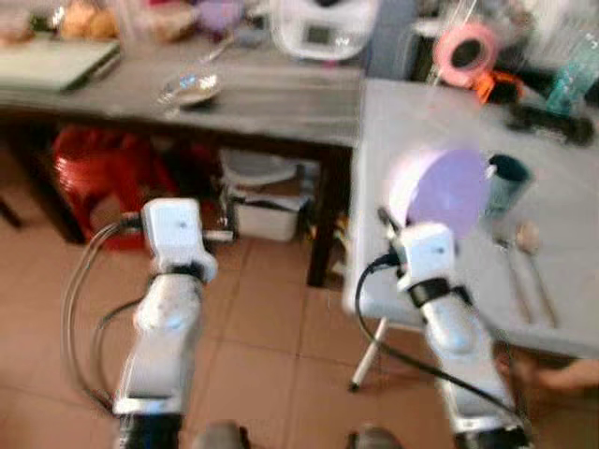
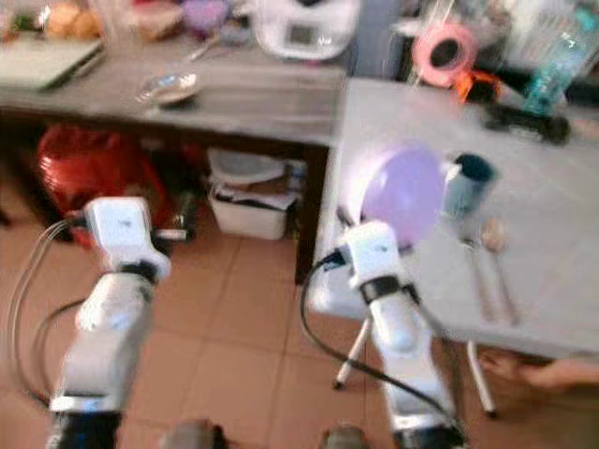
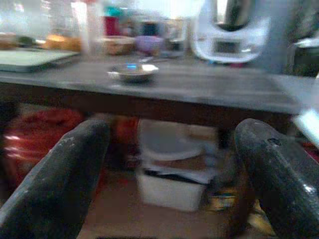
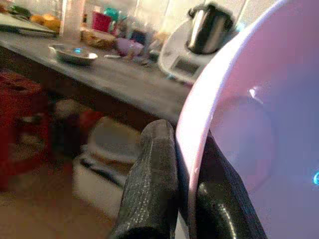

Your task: Setting the table

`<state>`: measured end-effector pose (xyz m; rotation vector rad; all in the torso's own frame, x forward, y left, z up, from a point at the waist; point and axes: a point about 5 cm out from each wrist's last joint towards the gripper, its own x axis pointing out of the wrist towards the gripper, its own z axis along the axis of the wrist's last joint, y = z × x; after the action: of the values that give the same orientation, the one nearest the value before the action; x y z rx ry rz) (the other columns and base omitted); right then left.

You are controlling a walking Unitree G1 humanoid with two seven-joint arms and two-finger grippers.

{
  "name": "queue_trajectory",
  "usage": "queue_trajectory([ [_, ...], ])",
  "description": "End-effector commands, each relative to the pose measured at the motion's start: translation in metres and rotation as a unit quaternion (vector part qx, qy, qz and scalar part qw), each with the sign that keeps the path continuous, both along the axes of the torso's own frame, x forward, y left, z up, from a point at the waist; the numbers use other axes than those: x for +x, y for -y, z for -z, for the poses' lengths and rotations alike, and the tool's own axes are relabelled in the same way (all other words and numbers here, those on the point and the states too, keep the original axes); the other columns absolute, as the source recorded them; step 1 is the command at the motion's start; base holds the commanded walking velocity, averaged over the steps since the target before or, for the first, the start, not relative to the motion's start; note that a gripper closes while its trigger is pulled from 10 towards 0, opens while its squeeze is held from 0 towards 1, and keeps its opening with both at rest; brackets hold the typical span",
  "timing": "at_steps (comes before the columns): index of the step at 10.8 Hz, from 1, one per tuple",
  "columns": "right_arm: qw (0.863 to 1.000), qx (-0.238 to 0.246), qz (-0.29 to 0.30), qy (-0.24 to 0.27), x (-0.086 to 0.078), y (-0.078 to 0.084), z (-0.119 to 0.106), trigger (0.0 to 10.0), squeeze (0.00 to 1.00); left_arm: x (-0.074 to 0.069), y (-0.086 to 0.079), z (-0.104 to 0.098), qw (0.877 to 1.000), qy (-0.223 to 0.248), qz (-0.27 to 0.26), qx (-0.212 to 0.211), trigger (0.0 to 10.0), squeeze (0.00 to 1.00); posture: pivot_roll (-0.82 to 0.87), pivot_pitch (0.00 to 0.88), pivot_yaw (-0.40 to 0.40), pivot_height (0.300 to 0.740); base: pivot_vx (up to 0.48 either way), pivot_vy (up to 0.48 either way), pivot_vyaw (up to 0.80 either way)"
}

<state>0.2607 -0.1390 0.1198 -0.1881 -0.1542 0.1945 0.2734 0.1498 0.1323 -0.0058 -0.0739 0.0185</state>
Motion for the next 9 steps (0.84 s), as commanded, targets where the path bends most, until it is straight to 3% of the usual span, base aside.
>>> queue_trajectory([
  [1, 0.999, 0.018, 0.036, -0.007, -0.002, 0.013, 0.0, 10.0, 0.0, 0.001, 0.007, 0.001, 1.0, 0.005, 0.012, -0.003, 10.0, 0.0, 0.03, 0.0, -0.016, 0.74, 0.0, 0.48, 0.0],
  [5, 0.999, 0.029, 0.024, 0.0, 0.007, -0.008, -0.007, 10.0, 0.0, 0.009, 0.022, 0.007, 0.997, 0.022, 0.077, -0.007, 10.0, 0.0, 0.02, 0.0, 0.025, 0.74, 0.0, 0.477, 0.0],
  [6, 0.999, 0.027, 0.026, -0.002, 0.008, -0.009, -0.005, 10.0, 0.0, 0.008, 0.023, 0.009, 0.996, 0.023, 0.086, 0.014, 10.0, 0.0, 0.03, 0.0, 0.029, 0.74, 0.0, 0.42, 0.0],
  [9, 0.999, 0.02, 0.03, -0.011, 0.006, -0.003, -0.001, 10.0, 0.0, 0.007, 0.019, 0.012, 0.996, 0.015, 0.087, 0.021, 10.0, 0.0, 0.02, 0.0, 0.02, 0.74, 0.465, 0.0, -0.14],
])
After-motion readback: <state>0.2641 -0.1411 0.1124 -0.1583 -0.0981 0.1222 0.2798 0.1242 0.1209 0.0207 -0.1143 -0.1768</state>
